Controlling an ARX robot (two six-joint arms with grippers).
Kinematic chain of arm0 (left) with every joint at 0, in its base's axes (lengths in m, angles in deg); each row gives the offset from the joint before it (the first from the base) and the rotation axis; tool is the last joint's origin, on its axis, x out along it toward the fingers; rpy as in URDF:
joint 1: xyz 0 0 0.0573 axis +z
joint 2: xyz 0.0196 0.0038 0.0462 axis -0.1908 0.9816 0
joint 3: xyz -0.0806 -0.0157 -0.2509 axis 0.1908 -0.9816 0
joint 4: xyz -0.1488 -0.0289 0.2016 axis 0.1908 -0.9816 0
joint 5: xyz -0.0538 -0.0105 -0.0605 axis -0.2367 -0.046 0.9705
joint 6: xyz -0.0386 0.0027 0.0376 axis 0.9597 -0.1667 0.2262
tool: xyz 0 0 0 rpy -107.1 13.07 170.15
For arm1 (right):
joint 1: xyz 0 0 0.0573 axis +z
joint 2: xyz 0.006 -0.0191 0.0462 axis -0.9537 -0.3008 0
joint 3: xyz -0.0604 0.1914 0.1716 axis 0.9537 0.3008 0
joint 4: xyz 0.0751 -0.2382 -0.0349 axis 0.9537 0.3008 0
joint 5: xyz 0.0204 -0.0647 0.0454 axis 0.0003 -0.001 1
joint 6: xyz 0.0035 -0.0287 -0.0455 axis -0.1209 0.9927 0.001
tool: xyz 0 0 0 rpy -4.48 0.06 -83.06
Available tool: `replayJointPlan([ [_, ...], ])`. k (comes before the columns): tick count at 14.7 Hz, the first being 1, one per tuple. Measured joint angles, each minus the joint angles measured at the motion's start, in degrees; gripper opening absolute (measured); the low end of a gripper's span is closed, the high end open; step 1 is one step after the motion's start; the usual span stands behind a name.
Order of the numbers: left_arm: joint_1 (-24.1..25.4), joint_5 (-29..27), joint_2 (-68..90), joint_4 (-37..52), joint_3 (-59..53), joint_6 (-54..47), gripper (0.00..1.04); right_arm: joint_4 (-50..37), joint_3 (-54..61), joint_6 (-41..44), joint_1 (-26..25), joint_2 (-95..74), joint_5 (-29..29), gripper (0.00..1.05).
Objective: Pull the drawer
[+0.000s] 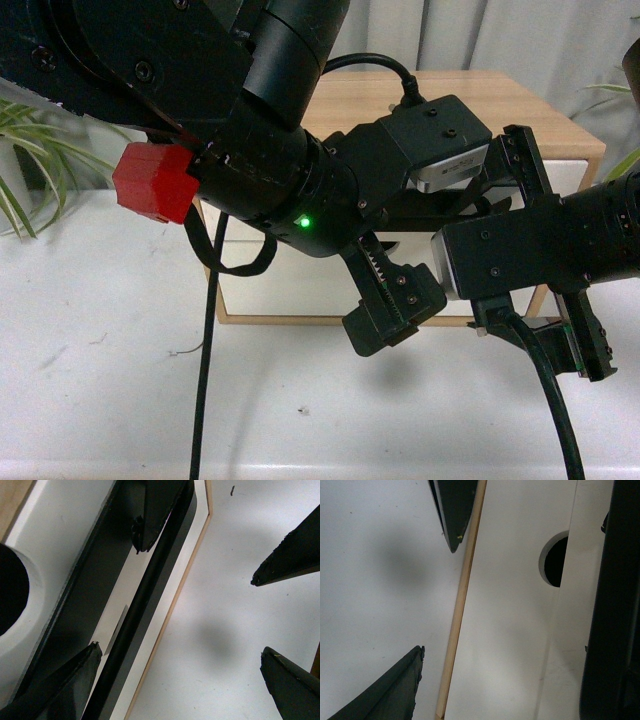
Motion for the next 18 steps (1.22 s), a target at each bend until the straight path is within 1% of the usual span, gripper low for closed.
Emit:
replayJointPlan([
  [1,-0.22,0.55,-0.28,1.38,-1.27,-0.02,0.98,-0.37,1.62,-0.70,-0.07,0.98,-0.09,0.98],
  [3,-1.55,1.81,-4.92,3.19,-7.52,0.04,0.98,0.11,7.30,-0.76,-0.42,5.60,-0.02,0.98],
  [5,-2.14,2.49,-9.33,3.54,-12.76,0.63,0.98,1.25,12.17,-1.18,0.04,10.16,0.44,0.98],
  [18,-2.40,2.95,-14.75,2.25,-19.23,1.77,0.98,5.64,18.86,-4.94,3.08,18.75,-1.44,0.98],
])
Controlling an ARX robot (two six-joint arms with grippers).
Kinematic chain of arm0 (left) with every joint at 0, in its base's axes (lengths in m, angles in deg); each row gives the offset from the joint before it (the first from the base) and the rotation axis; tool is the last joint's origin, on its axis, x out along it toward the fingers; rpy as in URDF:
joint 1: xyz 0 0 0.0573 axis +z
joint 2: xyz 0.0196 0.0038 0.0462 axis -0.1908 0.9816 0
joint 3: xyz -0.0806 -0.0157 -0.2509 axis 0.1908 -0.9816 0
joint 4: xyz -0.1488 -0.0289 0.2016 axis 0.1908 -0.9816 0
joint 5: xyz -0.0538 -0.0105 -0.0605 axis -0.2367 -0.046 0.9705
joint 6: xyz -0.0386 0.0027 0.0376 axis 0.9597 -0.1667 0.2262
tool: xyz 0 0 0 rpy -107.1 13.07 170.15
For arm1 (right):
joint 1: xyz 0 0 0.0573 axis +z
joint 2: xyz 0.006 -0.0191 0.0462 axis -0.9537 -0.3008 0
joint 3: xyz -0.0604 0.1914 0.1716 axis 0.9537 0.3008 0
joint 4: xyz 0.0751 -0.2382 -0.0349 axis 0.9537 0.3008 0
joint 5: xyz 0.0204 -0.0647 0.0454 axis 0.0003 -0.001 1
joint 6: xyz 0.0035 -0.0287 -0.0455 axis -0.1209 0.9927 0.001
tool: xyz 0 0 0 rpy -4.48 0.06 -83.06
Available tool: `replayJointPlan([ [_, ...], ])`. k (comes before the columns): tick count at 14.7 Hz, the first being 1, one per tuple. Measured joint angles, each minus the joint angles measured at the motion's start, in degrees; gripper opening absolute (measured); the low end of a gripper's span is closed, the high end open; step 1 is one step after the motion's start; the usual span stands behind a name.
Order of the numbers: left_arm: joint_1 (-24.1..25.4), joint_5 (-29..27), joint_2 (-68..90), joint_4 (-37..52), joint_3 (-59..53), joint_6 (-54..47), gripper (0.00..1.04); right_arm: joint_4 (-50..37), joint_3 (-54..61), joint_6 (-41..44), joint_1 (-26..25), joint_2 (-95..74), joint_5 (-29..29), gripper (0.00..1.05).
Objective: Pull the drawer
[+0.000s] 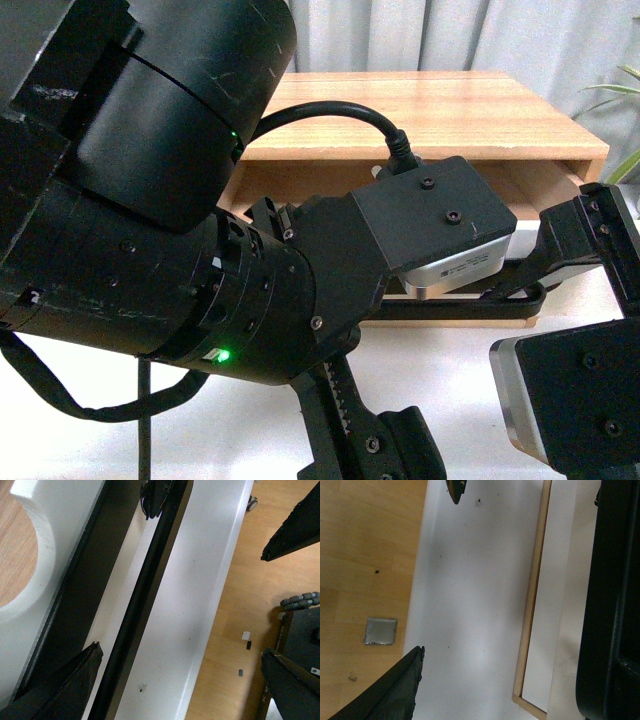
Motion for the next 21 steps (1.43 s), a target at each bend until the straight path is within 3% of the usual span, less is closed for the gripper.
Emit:
replayJointPlan([
  [4,0.26,-0.55,-1.22,-0.44,-0.04,1.27,0.98,-0.98,0.07,-0.48,-0.09,0.39,-0.46,0.98],
  [9,3.67,5.75,-11.10,-1.97,0.09,7.65,0.98,4.44,-2.97,-4.90,-3.54,9.20,3.08,0.98],
  [11,6.14,9.22,-14.14,1.31,-0.50,11.26,0.98,3.41,-4.79,-10.49,-5.31,11.19,6.19,0.98],
  [14,14.82,10.08,-16.70,11.69,-2.23,22.58,0.98,-0.74,-5.49,-23.54,-8.85,11.76,7.96,0.98],
  [16,23.21,7.04,-18.08,21.03,-4.15,34.34,0.98,-8.00,-3.65,-38.14,-9.49,14.38,7.41,0.98],
  [18,30.27,0.02,-20.74,21.97,-6.40,44.24,0.98,-13.20,-3.43,-55.98,-11.06,15.82,0.72,0.98],
  [21,35.91,-10.56,-25.92,17.49,-13.79,45.86,0.98,-15.50,-1.09,-80.72,-16.52,15.12,-5.84,0.98],
])
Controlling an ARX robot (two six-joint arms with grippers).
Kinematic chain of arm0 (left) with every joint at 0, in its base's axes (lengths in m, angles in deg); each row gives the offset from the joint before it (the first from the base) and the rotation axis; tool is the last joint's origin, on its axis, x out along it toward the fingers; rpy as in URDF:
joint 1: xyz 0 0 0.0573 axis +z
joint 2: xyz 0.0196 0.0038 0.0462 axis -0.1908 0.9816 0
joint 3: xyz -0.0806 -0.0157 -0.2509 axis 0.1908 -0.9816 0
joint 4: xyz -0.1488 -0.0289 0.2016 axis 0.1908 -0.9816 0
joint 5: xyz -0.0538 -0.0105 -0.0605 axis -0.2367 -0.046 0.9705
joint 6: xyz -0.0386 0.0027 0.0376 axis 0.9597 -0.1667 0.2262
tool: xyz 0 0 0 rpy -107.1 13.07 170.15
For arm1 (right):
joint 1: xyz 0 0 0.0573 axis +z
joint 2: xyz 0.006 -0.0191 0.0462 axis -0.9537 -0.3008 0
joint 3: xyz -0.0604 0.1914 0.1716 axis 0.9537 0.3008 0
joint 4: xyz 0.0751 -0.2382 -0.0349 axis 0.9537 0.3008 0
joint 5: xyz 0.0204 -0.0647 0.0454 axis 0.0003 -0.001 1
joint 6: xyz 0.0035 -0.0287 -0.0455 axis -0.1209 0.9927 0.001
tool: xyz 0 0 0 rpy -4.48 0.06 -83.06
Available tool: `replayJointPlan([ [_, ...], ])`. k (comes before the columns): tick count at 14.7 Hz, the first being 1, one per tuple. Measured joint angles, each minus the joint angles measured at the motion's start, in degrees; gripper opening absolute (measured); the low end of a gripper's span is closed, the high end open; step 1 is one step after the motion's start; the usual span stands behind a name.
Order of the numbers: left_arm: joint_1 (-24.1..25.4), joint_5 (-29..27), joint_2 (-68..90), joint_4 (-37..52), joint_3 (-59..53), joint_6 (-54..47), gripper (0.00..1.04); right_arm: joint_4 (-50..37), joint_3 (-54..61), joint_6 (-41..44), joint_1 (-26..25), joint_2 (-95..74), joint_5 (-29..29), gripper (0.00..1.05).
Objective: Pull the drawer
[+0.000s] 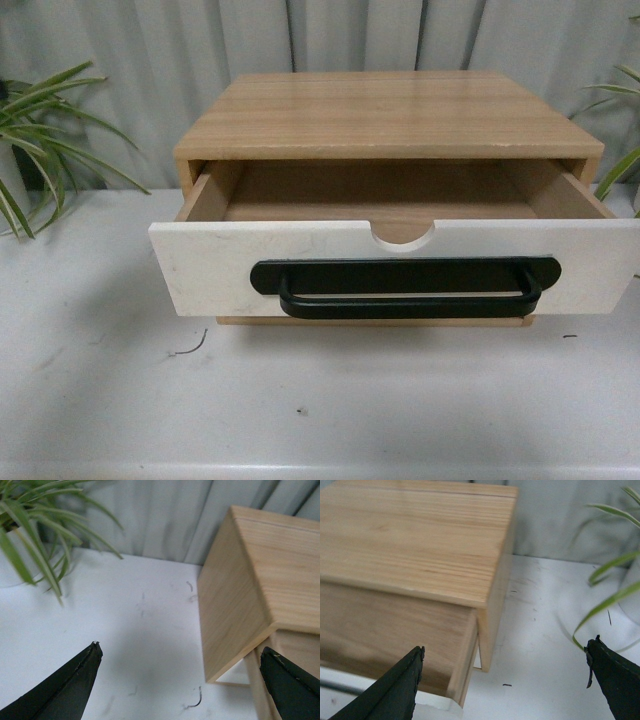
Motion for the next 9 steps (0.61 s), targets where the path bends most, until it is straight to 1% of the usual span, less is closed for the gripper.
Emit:
replayJointPlan([
  [1,1.86,-1.42,-2.47,-0.72,-2.62,-0.02,0.98,-1.40,1.07,-6.14,-1.73,0.09,-0.57,0.98],
  [2,4.90,-2.62,-5.53,-1.51,-5.31,-0.04,0.98,-2.69,2.58,-11.69,-3.48,1.09,-1.22,0.98],
  [3,8.04,-1.88,-7.74,1.84,-8.79,-0.61,0.96,-15.54,7.13,-12.15,-3.69,1.70,-5.92,0.90],
  [4,10.34,3.50,-9.55,13.64,-14.67,-2.75,0.85,-24.57,13.68,-10.38,-3.91,5.49,-9.22,0.78],
  [5,9.49,5.97,-13.84,21.38,-21.22,-4.50,0.73,-26.40,19.15,-9.33,-4.72,11.43,-8.98,0.64],
  [6,7.15,6.10,-17.46,24.20,-24.20,-5.68,0.60,-23.34,22.14,-8.72,-5.79,17.40,-8.17,0.54],
  [7,6.40,5.07,-19.69,24.22,-25.16,-6.05,0.49,-19.82,25.42,-8.41,-6.12,24.52,-8.35,0.41],
  [8,5.38,3.61,-21.66,23.26,-26.67,-6.10,0.37,-19.74,27.71,-8.39,-5.81,28.76,-8.96,0.28],
  [9,4.22,2.54,-23.87,21.92,-28.63,-6.10,0.24,-19.47,28.89,-8.35,-4.46,30.91,-9.55,0.15],
])
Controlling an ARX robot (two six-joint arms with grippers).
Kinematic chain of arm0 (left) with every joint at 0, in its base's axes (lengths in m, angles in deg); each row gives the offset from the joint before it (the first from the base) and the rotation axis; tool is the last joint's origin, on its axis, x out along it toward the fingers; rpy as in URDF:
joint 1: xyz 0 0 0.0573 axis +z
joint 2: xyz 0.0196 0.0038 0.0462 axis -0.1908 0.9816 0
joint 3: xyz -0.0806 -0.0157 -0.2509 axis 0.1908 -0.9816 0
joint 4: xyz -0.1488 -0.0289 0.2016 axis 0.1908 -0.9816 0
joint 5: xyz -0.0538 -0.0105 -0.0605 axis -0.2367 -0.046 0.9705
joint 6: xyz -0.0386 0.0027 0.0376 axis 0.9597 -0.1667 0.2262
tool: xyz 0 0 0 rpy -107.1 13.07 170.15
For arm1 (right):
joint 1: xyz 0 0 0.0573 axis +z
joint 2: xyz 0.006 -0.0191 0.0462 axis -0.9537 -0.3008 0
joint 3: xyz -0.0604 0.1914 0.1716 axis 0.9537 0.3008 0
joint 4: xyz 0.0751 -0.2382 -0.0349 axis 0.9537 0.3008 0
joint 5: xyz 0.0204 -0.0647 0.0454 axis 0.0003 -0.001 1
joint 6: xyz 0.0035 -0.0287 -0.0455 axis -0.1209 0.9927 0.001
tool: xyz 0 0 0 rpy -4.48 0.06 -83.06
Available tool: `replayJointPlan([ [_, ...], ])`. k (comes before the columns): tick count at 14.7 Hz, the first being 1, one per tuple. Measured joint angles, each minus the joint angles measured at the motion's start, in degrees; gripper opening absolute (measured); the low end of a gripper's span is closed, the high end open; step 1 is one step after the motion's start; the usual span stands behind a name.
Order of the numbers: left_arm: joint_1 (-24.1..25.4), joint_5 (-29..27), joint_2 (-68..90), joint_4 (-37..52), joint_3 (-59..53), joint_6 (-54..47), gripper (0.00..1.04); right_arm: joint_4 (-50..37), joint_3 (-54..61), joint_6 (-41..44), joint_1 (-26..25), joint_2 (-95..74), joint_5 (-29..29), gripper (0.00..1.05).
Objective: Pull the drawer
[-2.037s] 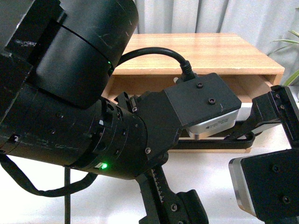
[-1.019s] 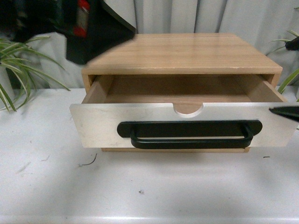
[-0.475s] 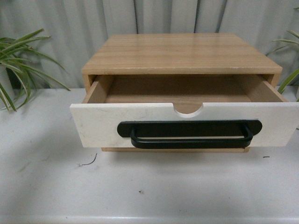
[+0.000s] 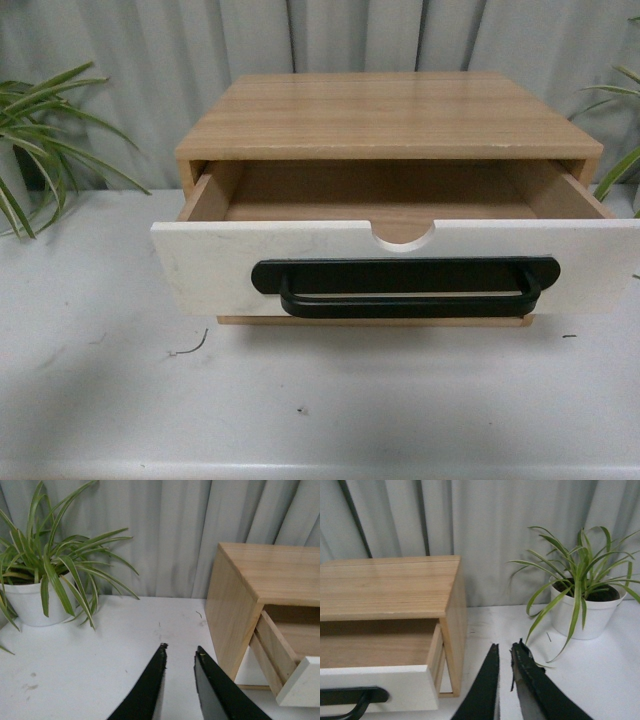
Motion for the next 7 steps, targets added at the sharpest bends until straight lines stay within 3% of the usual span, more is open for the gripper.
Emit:
replayJointPlan([
  [1,-0.72,-0.83,-1.88,-0.87,-1.18,0.00,0.13,0.44,1.25,0.00,0.83,1.51,-0.42,0.04],
  [2,-1.51,-1.64,-4.02,-1.81,-1.92,0.04,0.01,1.18,2.89,0.24,1.11,3.37,-0.96,0.02],
  [3,-2.36,-2.29,-6.49,-3.06,-2.62,-0.20,0.02,2.23,4.09,0.20,4.50,5.27,-5.68,0.02],
  [5,-7.54,-7.54,-10.80,-6.23,-4.35,-0.20,0.02,3.80,5.53,0.31,6.58,8.94,-6.21,0.02],
  [7,-8.09,-8.11,-14.78,-9.07,-5.42,-0.26,0.02,6.08,7.21,0.33,6.27,12.76,-6.34,0.02],
])
